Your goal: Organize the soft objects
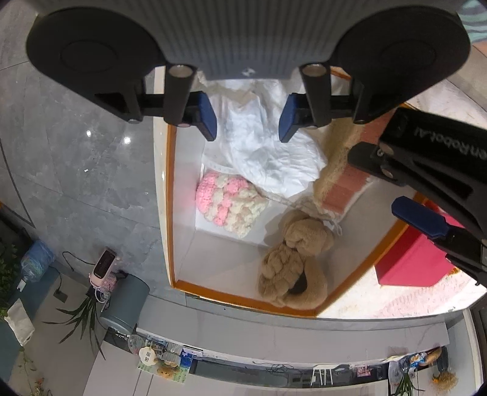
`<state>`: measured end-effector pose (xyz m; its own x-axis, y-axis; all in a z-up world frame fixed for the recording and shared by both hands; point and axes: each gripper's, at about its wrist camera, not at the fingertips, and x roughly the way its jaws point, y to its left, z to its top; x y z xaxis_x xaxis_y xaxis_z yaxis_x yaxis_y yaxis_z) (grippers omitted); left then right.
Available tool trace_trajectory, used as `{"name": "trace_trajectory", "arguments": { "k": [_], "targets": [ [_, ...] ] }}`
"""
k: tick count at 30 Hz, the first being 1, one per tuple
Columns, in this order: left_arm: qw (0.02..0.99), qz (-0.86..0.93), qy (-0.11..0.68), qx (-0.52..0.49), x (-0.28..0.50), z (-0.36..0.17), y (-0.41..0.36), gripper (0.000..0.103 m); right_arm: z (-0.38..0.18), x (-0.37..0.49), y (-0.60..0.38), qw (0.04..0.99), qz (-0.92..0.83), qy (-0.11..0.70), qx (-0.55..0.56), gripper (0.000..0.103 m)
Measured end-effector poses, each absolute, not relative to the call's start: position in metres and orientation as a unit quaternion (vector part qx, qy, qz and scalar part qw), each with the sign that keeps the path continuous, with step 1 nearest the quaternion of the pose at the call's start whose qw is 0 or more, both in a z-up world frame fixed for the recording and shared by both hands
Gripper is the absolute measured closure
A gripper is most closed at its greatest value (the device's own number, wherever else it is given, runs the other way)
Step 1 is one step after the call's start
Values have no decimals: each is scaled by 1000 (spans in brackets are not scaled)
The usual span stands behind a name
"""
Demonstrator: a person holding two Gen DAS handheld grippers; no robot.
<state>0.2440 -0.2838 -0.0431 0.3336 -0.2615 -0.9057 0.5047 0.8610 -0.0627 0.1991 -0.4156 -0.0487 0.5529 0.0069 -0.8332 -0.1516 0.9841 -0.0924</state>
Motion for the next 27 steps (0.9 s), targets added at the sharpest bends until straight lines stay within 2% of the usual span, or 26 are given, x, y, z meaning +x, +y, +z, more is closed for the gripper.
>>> {"name": "trace_trajectory", "arguments": {
  "k": [2,4,10,19,27],
  "targets": [
    [815,-237,516,112,240,-36,-281,26,-43,196,-413,879,47,467,-81,57],
    [823,-240,503,108,236,-29,-276,26,-37,192,-411,881,47,463,-85,52],
    [850,-250,456,85,214,-4,-251,26,-19,174,-406,897,44,434,-74,48],
    [883,-254,395,11,183,14,-190,26,2,132,-384,927,53,370,-37,46],
    [914,-213,344,22,156,15,-139,25,8,100,-353,947,63,313,25,46]
  ]
}}
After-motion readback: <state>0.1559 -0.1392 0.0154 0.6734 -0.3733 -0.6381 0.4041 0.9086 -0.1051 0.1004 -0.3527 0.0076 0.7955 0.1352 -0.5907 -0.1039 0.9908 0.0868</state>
